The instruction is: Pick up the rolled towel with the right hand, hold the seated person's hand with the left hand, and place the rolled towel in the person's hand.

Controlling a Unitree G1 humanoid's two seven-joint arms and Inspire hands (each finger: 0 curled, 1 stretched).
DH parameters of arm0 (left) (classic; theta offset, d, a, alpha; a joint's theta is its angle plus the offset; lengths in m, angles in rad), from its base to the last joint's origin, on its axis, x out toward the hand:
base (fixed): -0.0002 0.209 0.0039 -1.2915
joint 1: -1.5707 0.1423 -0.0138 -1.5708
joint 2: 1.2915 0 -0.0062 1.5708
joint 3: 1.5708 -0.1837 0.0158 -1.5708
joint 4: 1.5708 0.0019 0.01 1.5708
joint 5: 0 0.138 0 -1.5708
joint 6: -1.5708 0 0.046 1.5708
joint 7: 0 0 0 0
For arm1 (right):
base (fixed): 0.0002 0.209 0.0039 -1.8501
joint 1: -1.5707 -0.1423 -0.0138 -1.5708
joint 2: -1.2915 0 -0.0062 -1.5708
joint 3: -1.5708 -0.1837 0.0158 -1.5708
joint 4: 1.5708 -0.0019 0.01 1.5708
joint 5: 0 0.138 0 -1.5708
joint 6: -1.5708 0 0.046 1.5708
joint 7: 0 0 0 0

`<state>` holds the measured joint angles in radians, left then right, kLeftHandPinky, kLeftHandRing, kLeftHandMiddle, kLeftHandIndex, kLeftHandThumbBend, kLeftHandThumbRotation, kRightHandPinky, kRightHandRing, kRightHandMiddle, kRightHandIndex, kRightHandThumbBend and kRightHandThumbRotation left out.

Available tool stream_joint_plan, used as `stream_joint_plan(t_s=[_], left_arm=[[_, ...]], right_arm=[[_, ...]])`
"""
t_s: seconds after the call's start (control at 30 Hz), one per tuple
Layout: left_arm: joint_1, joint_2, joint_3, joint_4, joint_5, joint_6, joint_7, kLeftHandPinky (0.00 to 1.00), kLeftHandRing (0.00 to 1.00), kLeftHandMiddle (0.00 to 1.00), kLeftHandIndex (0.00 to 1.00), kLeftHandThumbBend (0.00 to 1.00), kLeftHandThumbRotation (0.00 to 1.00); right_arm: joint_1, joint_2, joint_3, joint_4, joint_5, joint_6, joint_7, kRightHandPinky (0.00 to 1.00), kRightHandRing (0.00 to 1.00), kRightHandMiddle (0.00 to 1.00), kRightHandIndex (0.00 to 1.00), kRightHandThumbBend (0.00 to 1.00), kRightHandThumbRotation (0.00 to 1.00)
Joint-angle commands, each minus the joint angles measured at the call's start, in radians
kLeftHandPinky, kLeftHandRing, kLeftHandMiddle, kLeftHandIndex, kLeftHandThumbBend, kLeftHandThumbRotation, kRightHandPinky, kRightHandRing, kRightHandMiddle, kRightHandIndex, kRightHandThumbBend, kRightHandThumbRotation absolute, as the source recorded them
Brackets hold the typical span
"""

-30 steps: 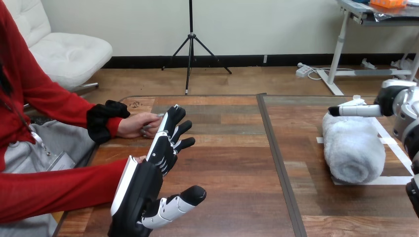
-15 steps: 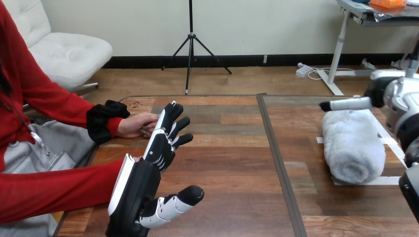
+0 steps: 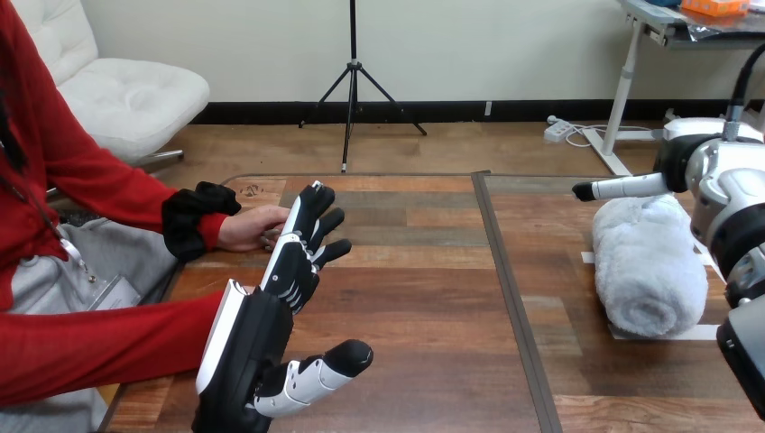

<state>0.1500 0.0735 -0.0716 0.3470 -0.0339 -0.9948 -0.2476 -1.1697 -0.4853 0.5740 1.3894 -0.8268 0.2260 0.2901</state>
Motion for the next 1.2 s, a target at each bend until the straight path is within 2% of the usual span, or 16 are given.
stream_joint_plan(t_s=[0.0,0.1,0.17,0.3,0.4,0.47,0.5,0.6,0.7,0.8,0.87,0.9,1.0,1.03,1.17], left_arm=[[-0.028,-0.001,0.000,-0.042,0.002,-0.017,0.011,0.85,0.93,0.97,0.99,1.00,0.71],[-0.026,0.002,0.010,-0.041,0.023,-0.028,0.020,0.85,0.93,0.97,0.99,1.00,0.71],[-0.026,0.000,0.012,-0.038,0.029,-0.037,0.025,0.84,0.93,0.97,0.98,1.00,0.72],[-0.014,0.006,0.004,-0.051,0.011,-0.026,0.019,0.84,0.92,0.96,0.98,1.00,0.71],[-0.011,0.007,0.009,-0.050,0.016,-0.038,0.024,0.83,0.93,0.97,0.98,1.00,0.71],[-0.008,0.006,0.015,-0.048,0.026,-0.048,0.032,0.82,0.92,0.96,0.97,1.00,0.71],[-0.007,0.009,0.009,-0.046,0.009,-0.049,0.025,0.82,0.91,0.96,0.97,1.00,0.71],[-0.003,0.015,0.003,-0.045,-0.009,-0.052,0.015,0.83,0.92,0.96,0.97,1.00,0.70],[0.004,0.019,0.010,-0.052,0.002,-0.054,0.020,0.83,0.92,0.96,0.97,1.00,0.70],[0.013,0.021,0.007,-0.058,-0.009,-0.053,0.016,0.83,0.92,0.96,0.97,1.00,0.70],[0.017,0.023,0.001,-0.062,-0.024,-0.053,0.010,0.83,0.92,0.96,0.97,1.00,0.70],[0.019,0.021,0.009,-0.061,-0.008,-0.058,0.019,0.83,0.92,0.96,0.97,1.00,0.70],[0.027,0.018,0.024,-0.067,0.017,-0.061,0.034,0.82,0.91,0.95,0.97,1.00,0.70],[0.032,0.018,0.023,-0.071,0.016,-0.057,0.035,0.81,0.90,0.95,0.96,1.00,0.70],[0.036,0.027,0.018,-0.072,0.004,-0.066,0.029,0.80,0.90,0.94,0.96,1.00,0.71]], right_arm=[[-0.027,0.009,0.010,0.007,-0.010,0.015,-0.040,0.29,0.48,0.63,0.78,1.00,1.00],[-0.018,0.012,0.008,0.008,-0.005,0.016,-0.047,0.27,0.46,0.61,0.76,1.00,1.00],[-0.013,0.011,0.008,0.010,-0.003,0.011,-0.042,0.25,0.42,0.56,0.73,1.00,1.00],[-0.005,0.014,0.010,0.012,-0.005,0.012,-0.038,0.23,0.40,0.53,0.69,1.00,1.00],[0.004,0.015,0.003,0.013,0.003,0.010,-0.042,0.28,0.48,0.60,0.70,1.00,1.00],[0.007,0.017,0.000,0.014,0.006,0.013,-0.041,0.30,0.52,0.64,0.75,1.00,1.00],[0.013,0.018,0.006,0.014,0.000,0.010,-0.050,0.31,0.52,0.65,0.77,1.00,1.00],[0.025,0.020,0.010,0.014,-0.005,0.005,-0.072,0.28,0.46,0.59,0.73,1.00,1.00],[0.035,0.024,0.001,0.014,0.005,0.006,-0.088,0.29,0.47,0.59,0.72,1.00,1.00],[0.043,0.028,-0.003,0.015,0.008,0.008,-0.090,0.29,0.45,0.59,0.79,1.00,1.00],[0.046,0.031,-0.001,0.015,0.007,0.010,-0.088,0.28,0.42,0.56,0.78,1.00,1.00],[0.050,0.033,-0.001,0.016,0.007,0.010,-0.090,0.27,0.40,0.55,0.78,1.00,1.00],[0.060,0.037,0.003,0.016,0.003,0.008,-0.101,0.26,0.39,0.50,0.69,1.00,1.00],[0.064,0.038,0.006,0.015,0.000,0.007,-0.107,0.27,0.39,0.52,0.72,1.00,1.00],[0.073,0.045,-0.002,0.015,0.008,0.012,-0.112,0.29,0.42,0.57,0.76,1.00,1.00]])
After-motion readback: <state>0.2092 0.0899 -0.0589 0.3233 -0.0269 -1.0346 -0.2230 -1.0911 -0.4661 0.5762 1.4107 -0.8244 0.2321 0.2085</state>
